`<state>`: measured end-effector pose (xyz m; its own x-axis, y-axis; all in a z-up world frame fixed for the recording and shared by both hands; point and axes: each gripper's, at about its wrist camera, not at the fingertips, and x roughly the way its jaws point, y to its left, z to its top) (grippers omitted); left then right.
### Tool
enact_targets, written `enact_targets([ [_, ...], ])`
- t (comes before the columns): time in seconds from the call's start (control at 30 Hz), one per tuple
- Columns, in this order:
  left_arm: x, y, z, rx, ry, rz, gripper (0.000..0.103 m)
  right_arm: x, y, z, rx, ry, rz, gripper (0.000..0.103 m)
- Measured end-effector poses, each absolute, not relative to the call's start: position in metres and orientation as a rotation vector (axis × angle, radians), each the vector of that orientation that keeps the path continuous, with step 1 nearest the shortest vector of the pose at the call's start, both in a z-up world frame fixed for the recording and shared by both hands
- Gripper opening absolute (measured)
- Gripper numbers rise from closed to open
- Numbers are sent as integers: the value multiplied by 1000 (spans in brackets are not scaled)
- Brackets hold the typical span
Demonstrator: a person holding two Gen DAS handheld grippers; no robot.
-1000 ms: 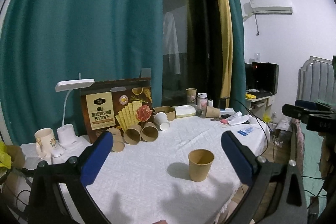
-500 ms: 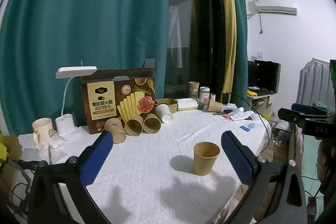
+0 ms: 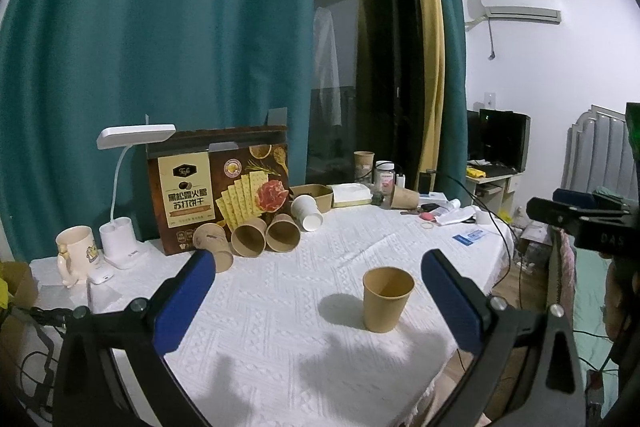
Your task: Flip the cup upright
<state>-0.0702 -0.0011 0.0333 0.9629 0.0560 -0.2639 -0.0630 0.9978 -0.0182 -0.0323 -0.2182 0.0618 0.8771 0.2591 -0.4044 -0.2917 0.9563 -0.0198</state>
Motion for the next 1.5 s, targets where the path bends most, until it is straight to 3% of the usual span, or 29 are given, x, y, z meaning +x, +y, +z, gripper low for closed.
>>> enact_targets([
  [1.5, -66, -4, 35, -20, 264, 52, 103, -29, -226, 53, -65, 425, 281, 81],
])
